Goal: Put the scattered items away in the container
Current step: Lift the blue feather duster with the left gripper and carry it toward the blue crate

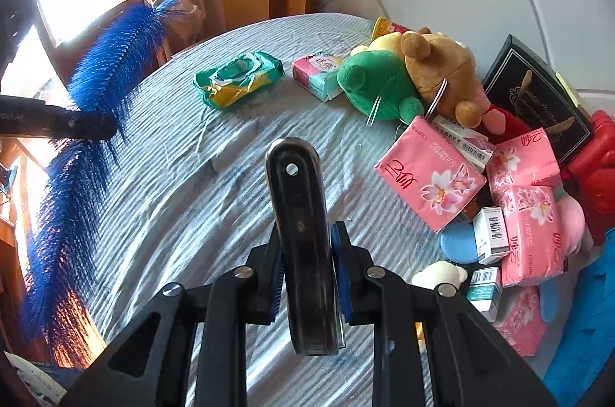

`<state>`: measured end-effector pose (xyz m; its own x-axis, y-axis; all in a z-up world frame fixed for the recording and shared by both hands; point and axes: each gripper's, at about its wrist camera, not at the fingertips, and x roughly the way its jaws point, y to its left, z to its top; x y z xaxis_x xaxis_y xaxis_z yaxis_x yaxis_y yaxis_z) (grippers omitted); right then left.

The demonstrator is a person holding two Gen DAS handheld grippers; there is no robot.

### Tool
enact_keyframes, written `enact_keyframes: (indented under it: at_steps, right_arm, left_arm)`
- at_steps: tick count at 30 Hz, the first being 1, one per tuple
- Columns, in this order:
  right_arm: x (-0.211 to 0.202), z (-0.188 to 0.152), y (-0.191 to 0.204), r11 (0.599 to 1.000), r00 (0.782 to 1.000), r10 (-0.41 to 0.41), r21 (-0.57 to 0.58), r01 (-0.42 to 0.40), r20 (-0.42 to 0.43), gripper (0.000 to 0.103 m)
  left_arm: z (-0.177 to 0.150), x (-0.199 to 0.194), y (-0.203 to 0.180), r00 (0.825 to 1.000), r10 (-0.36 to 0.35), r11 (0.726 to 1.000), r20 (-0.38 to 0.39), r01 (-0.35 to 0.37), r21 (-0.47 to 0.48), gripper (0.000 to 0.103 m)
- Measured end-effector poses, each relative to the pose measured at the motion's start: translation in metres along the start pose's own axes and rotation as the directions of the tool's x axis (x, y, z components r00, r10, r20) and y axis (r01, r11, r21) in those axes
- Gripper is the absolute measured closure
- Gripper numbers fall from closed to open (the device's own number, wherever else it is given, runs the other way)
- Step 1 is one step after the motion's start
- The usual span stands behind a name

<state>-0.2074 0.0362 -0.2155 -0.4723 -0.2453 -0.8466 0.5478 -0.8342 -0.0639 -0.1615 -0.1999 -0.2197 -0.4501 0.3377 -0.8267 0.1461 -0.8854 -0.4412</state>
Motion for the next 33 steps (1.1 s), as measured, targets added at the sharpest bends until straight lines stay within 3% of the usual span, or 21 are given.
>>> enact_keyframes:
  at_steps: [15, 24, 33]
  right_arm:
    - [-0.111, 0.002, -0.016, 0.992, 0.991, -0.061, 0.118, 0.047, 0.117, 0.081]
    - [-0.155, -0.008, -0.043, 0.986, 0.976, -0.078, 0.162, 0.045, 0.203, 0.081]
    - [-0.200, -0.028, -0.079, 0.983, 0.959, -0.056, 0.183, 0.004, 0.279, 0.081]
  left_arm:
    - [0.008, -0.021, -0.045, 0.997, -0.067, 0.996, 0.038, 0.065, 0.068, 0.096]
    - [0.012, -0.039, -0.076, 0.995, -0.052, 0.992, 0.081, 0.043, 0.117, 0.096]
    - [-0.001, -0.060, -0.136, 0.992, -0.040, 0.987, 0.123, 0.020, 0.161, 0.096]
